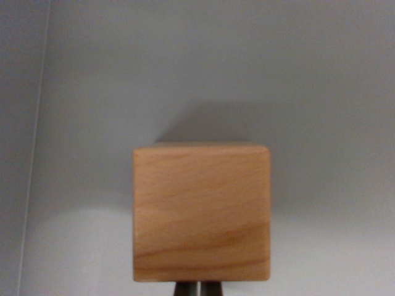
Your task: Push wooden cube
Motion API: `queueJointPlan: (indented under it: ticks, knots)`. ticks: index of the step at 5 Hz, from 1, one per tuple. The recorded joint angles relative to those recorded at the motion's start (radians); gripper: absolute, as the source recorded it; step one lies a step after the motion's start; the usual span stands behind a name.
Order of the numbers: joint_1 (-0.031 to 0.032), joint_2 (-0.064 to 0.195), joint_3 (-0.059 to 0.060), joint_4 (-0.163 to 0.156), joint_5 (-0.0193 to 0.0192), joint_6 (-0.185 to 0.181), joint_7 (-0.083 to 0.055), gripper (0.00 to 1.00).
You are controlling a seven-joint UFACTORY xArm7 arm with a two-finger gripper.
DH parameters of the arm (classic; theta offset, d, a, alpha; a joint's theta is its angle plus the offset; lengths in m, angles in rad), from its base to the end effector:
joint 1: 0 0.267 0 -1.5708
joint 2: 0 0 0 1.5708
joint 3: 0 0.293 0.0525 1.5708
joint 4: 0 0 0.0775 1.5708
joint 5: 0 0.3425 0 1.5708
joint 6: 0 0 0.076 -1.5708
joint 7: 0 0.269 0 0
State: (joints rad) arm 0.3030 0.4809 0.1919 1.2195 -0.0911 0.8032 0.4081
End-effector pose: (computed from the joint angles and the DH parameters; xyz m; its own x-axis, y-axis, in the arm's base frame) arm 0.4686 0.2491 0.0322 0.9894 0.1325 -0.0593 0.1326 -0.9912 -0.0031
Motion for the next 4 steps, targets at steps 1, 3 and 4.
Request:
queueJointPlan:
  ticks: [1, 3, 4]
  knots:
    - [-0.0025, 0.027, -0.005, 0.045, -0.0026, 0.017, -0.009, 1.0]
    - [-0.0051, 0.055, -0.01, 0.09, -0.0052, 0.035, -0.017, 1.0]
    - [-0.0051, 0.055, -0.01, 0.09, -0.0052, 0.035, -0.017, 1.0]
